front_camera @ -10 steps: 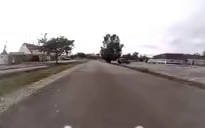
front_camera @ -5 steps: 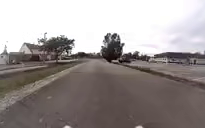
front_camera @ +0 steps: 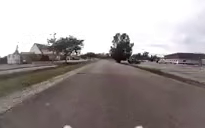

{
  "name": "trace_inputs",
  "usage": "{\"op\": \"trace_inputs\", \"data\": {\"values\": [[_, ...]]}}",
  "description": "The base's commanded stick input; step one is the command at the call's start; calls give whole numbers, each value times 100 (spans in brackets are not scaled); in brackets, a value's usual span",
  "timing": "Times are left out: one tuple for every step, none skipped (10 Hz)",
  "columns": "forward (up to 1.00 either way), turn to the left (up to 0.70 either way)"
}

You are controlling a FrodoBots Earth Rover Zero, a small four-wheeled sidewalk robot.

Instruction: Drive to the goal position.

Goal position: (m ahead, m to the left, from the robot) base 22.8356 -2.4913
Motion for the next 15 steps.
{"op": "trace_inputs", "data": {"values": [[70, 0], [70, 0], [70, 0], [70, 0], [70, 0], [70, 0], [70, 0], [70, 0], [70, 0], [70, 0], [70, 0], [70, 0], [70, 0], [70, 0], [70, 0]]}}
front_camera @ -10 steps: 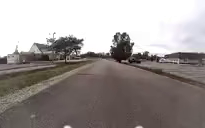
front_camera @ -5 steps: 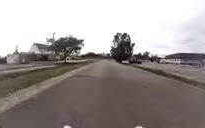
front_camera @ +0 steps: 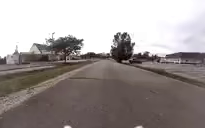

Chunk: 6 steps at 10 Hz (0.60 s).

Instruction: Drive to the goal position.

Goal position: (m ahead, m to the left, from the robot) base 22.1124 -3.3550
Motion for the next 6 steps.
{"op": "trace_inputs", "data": {"values": [[70, 0], [70, 0], [70, 0], [70, 0], [70, 0], [70, 0]]}}
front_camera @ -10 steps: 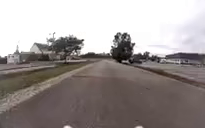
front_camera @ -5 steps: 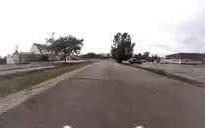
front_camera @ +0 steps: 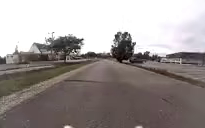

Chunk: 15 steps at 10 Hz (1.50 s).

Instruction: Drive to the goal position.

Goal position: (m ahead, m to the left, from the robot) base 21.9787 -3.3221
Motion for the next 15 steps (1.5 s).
{"op": "trace_inputs", "data": {"values": [[70, 0], [70, 12], [70, 35], [70, 34], [70, 7], [70, 0], [70, 0], [70, 0], [70, 0], [70, 0], [70, 0], [70, 0], [70, 0], [70, 0], [70, 0]]}}
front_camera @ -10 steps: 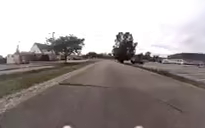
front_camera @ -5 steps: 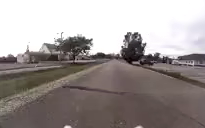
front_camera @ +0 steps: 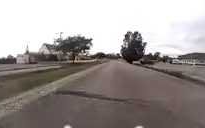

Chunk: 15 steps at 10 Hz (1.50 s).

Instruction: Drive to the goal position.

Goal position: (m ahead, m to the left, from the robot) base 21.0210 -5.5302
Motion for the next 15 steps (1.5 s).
{"op": "trace_inputs", "data": {"values": [[70, 0], [70, 0], [70, 0], [70, 0], [70, 0], [70, 0], [70, 0], [70, 0], [70, 0], [70, 0], [70, 0], [70, -6], [70, -12], [70, -35], [70, -35]]}}
